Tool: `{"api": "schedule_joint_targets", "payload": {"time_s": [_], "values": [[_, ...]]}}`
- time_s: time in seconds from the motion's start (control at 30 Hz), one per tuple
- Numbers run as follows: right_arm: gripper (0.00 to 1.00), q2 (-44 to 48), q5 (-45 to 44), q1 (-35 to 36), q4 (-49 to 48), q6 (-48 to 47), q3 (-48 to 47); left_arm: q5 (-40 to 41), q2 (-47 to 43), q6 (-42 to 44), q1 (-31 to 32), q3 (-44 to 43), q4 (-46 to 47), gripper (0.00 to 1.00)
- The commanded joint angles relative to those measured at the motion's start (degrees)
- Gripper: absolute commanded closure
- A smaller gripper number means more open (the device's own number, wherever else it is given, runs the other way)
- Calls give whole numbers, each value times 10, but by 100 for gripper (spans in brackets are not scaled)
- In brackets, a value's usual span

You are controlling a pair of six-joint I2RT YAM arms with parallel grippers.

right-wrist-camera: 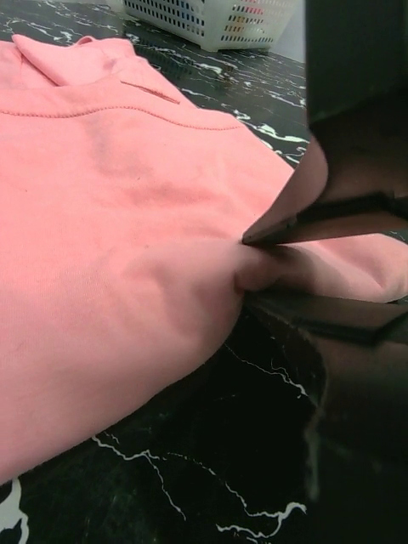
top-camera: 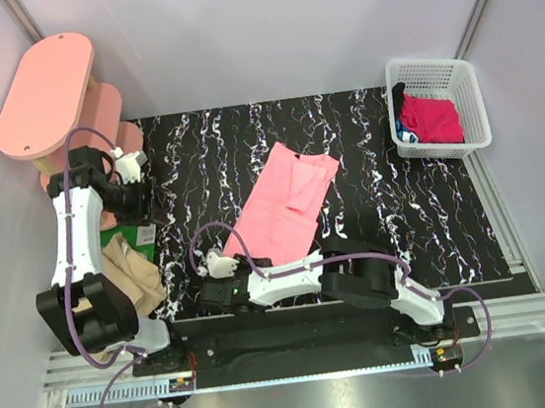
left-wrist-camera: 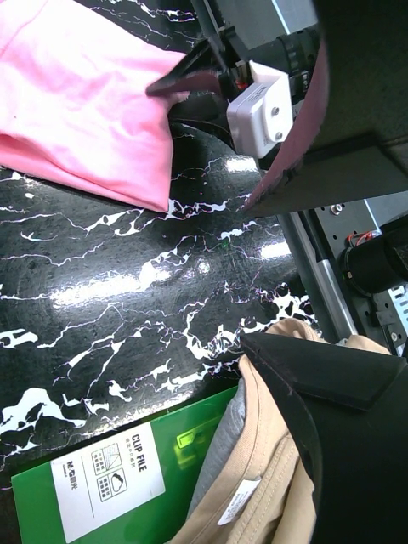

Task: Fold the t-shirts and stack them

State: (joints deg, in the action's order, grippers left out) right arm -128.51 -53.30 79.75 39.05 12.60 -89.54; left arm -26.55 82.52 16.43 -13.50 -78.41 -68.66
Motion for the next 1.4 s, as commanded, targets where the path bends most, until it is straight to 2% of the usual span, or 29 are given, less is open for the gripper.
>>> {"api": "schedule_joint_targets", "payload": {"time_s": [0.0, 0.23, 0.67, 0.8, 0.97, 1.1, 1.23, 1.37], "values": [[75, -41, 120, -7, -11, 29, 9, -19, -18, -8, -2, -27, 0, 38], [100, -28, 165, -7, 21, 22, -35, -19, -26, -4, -2, -29, -2, 39], [100, 41, 265, 41, 148, 12, -198, -19, -35, -2, -2, -39, -8, 38], [100, 58, 313, 55, 164, 20, -244, -18, -39, 1, -1, -39, -9, 38], [100, 106, 332, 49, 169, 29, -261, -18, -41, 2, -1, -43, -12, 38], [100, 146, 374, 2, 162, 45, -229, -21, -42, 0, -1, -47, -14, 38], [100, 202, 424, -63, 110, 58, -158, -25, -41, 1, -1, -46, -16, 38], [100, 241, 494, -154, 61, 59, -102, -24, -39, 3, -1, -49, -16, 38]]}}
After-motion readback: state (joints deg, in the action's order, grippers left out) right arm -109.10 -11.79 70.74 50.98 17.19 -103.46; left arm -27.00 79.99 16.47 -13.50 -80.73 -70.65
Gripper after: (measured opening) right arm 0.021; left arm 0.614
